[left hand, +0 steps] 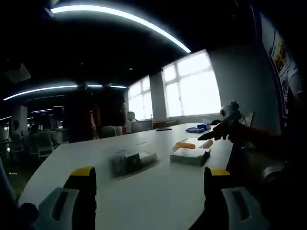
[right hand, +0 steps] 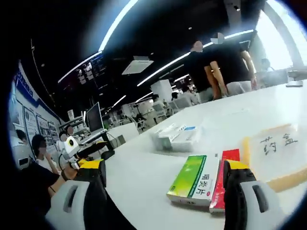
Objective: Arrange the small medicine boxes into an aligned row inside the storage area until every box is upright, visible, and separated from the surrounding clutter.
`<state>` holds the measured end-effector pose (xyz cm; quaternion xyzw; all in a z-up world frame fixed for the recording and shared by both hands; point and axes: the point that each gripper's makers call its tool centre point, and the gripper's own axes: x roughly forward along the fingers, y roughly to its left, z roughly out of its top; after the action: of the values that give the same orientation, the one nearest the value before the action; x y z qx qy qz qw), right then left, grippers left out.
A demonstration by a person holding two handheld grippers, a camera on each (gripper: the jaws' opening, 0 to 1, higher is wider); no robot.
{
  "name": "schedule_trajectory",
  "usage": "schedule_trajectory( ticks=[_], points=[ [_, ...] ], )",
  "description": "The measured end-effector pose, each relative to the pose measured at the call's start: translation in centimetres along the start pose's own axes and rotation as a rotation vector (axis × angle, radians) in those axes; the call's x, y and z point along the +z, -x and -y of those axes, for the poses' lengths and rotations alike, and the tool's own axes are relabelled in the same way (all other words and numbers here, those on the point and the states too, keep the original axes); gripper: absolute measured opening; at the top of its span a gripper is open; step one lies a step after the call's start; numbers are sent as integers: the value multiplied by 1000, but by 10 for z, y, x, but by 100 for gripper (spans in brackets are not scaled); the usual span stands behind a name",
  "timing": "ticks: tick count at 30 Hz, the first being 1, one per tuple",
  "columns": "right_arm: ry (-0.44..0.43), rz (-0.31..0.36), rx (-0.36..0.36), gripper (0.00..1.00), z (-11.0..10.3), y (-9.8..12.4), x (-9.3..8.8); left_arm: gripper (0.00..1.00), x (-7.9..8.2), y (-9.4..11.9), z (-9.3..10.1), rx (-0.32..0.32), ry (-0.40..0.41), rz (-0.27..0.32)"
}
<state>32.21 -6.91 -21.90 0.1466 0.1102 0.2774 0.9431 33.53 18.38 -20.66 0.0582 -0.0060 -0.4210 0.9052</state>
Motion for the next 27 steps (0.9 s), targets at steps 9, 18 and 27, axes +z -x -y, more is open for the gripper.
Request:
schedule_trajectory(
  ticks=[9, 18, 27],
  points=[
    [-27, 14, -8, 100, 1, 14, -4, 93, -5, -2, 1, 5, 8, -9],
    [-23, 55, -24, 100, -3, 16, 1, 93, -1, 1, -3, 24, 8, 6],
    [-9, 43, -24, 100, -8, 17, -4, 93, -1, 3, -4, 20, 14, 5]
  ],
)
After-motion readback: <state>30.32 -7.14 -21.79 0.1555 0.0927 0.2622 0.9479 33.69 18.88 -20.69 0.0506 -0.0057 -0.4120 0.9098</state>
